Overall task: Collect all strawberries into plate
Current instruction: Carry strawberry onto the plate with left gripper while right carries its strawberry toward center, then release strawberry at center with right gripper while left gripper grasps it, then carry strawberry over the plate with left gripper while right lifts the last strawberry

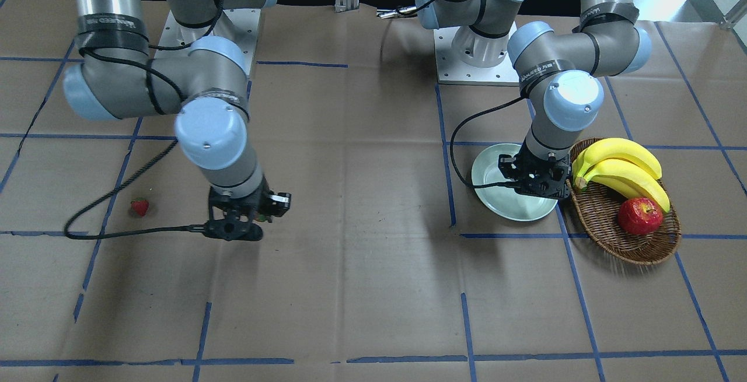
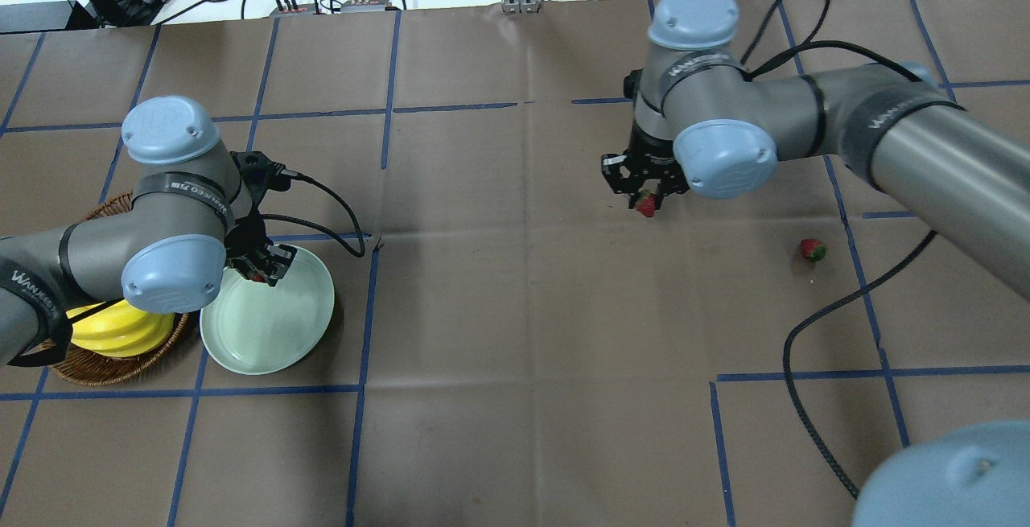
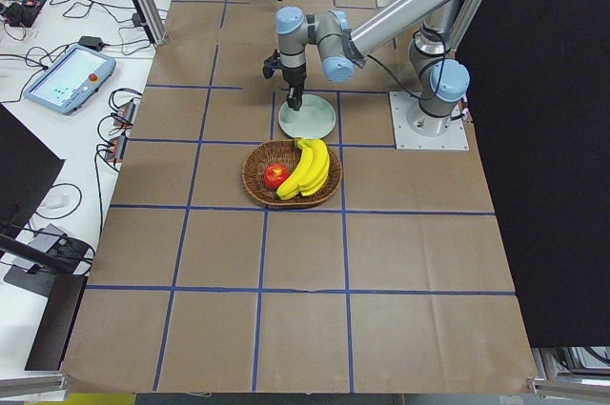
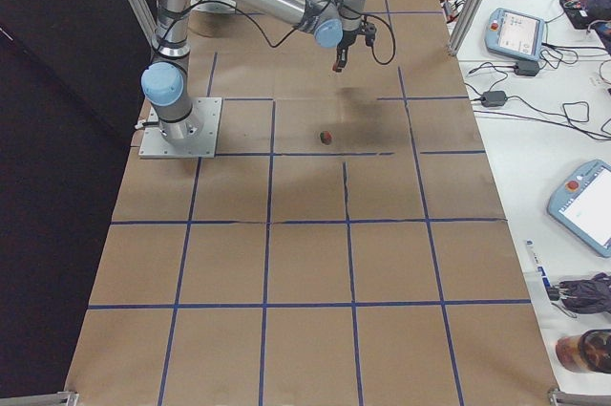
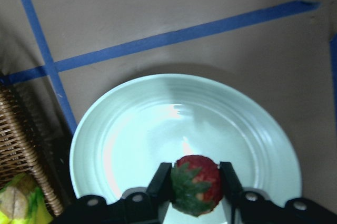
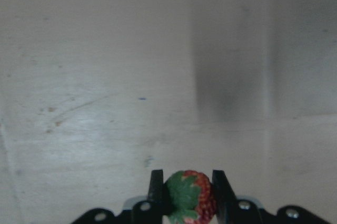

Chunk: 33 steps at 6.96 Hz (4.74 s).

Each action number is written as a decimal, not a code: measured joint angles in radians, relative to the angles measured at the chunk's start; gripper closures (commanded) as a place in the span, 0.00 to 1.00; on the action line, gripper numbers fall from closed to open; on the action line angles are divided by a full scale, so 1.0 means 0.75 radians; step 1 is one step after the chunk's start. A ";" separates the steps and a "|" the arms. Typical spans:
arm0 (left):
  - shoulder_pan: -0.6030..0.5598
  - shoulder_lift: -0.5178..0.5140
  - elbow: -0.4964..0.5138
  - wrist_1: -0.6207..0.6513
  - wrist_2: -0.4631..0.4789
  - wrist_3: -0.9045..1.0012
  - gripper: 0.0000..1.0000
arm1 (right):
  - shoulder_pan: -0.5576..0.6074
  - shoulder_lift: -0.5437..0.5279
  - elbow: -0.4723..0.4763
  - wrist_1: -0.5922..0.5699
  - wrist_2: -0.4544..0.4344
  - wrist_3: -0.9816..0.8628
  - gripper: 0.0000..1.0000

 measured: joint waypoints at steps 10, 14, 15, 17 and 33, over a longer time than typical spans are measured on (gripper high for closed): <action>0.051 -0.008 -0.042 0.055 -0.058 0.018 0.01 | 0.222 0.220 -0.226 -0.003 0.097 0.234 0.00; -0.151 0.019 -0.021 0.053 -0.280 -0.365 0.01 | -0.008 -0.035 -0.220 0.276 0.073 -0.040 0.00; -0.263 0.011 0.014 0.056 -0.324 -0.522 0.01 | -0.096 -0.078 -0.166 0.293 0.018 -0.158 0.00; -0.465 -0.046 0.110 0.072 -0.353 -0.754 0.00 | -0.321 -0.161 -0.061 0.289 -0.105 -0.433 0.00; -0.721 -0.458 0.343 0.449 -0.456 -1.074 0.93 | -0.729 -0.124 0.433 -0.288 -0.049 -0.931 0.88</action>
